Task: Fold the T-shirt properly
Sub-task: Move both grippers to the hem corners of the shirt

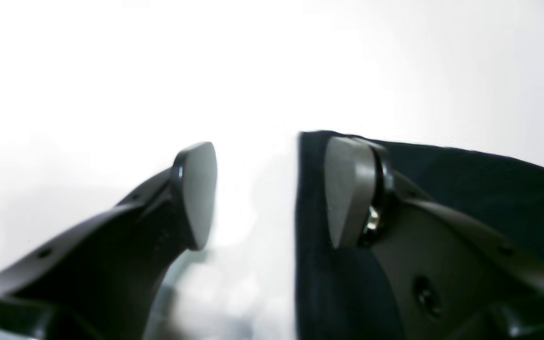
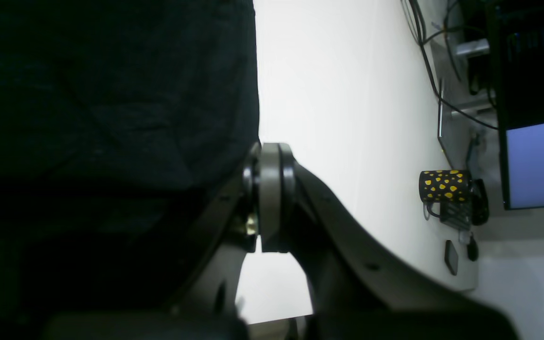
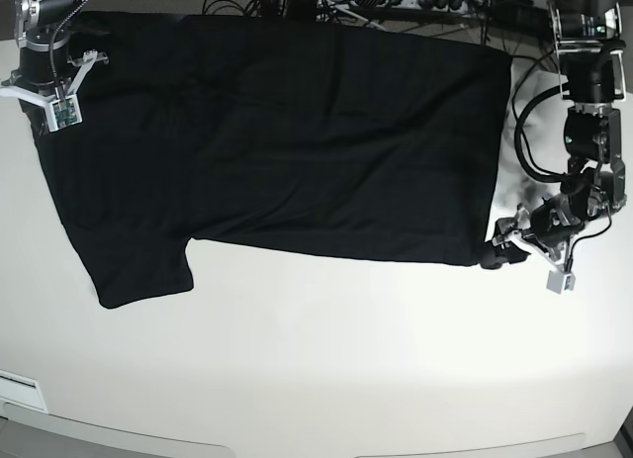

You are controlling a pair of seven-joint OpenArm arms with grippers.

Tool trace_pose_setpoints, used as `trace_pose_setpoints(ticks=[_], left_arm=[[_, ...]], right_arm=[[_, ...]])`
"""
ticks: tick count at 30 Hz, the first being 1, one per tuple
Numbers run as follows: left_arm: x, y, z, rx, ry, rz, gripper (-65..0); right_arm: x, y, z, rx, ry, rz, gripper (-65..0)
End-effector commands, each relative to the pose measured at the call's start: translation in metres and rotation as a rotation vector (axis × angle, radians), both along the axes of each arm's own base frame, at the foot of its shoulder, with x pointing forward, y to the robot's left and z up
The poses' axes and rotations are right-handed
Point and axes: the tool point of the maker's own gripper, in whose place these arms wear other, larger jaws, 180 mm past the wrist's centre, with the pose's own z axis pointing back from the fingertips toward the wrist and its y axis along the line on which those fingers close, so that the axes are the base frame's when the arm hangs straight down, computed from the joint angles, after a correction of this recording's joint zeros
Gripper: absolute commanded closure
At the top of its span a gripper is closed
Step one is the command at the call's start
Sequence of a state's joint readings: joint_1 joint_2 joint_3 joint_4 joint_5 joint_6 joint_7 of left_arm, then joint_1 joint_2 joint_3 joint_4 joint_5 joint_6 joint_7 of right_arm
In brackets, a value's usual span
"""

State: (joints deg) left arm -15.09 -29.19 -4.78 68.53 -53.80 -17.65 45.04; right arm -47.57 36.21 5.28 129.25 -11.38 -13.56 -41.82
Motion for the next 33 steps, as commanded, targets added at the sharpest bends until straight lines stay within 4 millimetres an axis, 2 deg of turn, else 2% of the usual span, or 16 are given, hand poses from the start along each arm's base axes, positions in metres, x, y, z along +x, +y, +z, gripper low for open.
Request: trace_pose_setpoints(ticks=[1, 10, 13, 14, 15, 17, 21, 22, 26, 33], left_arm=[[0.008, -0.002, 0.015, -0.003, -0.040, -0.022, -37.7], [-0.014, -0.064, -0.027, 0.008, 0.074, -0.187, -37.6], [-0.016, -0.074, -0.032, 0.004, 0.088, -0.204, -35.4], [-0.016, -0.074, -0.032, 0.007, 0.089, -0.200, -30.8], [-0.014, -0.073, -0.032, 0.014, 0.091, -0.192, -22.7], [-0.013, -0.067, -0.034, 0.041, 0.100, -0.172, 0.0], [-0.015, -0.063, -0.037, 0.068, 0.108, -0.177, 0.0], [-0.017, -0.064, -0.038, 0.067, 0.108, -0.188, 0.0], [-0.022, -0.069, -0.041, 0.060, 0.107, -0.218, 0.0], [-0.025, -0.068, -0.045, 0.106, 0.105, -0.255, 0.0]], right_arm=[[0.006, 0.000, 0.011, -0.020, -0.038, 0.018, 0.0], [0.011, 0.000, 0.014, -0.019, -0.059, 0.019, 0.0], [0.011, 0.001, 0.015, -0.020, -0.060, 0.021, 0.0], [0.011, 0.001, 0.015, -0.020, -0.060, 0.021, 0.0], [0.012, 0.001, 0.015, -0.019, -0.064, 0.024, 0.0], [0.018, 0.002, 0.020, -0.016, -0.097, 0.031, -0.1], [0.051, 0.003, 0.049, 0.002, -0.253, 0.025, -27.8], [0.060, 0.006, 0.055, 0.026, -0.280, 0.029, -31.3], [0.100, 0.011, 0.052, 0.144, -0.291, 0.067, -31.9], [0.183, -0.038, 0.016, 0.411, -0.229, -0.050, -31.9]])
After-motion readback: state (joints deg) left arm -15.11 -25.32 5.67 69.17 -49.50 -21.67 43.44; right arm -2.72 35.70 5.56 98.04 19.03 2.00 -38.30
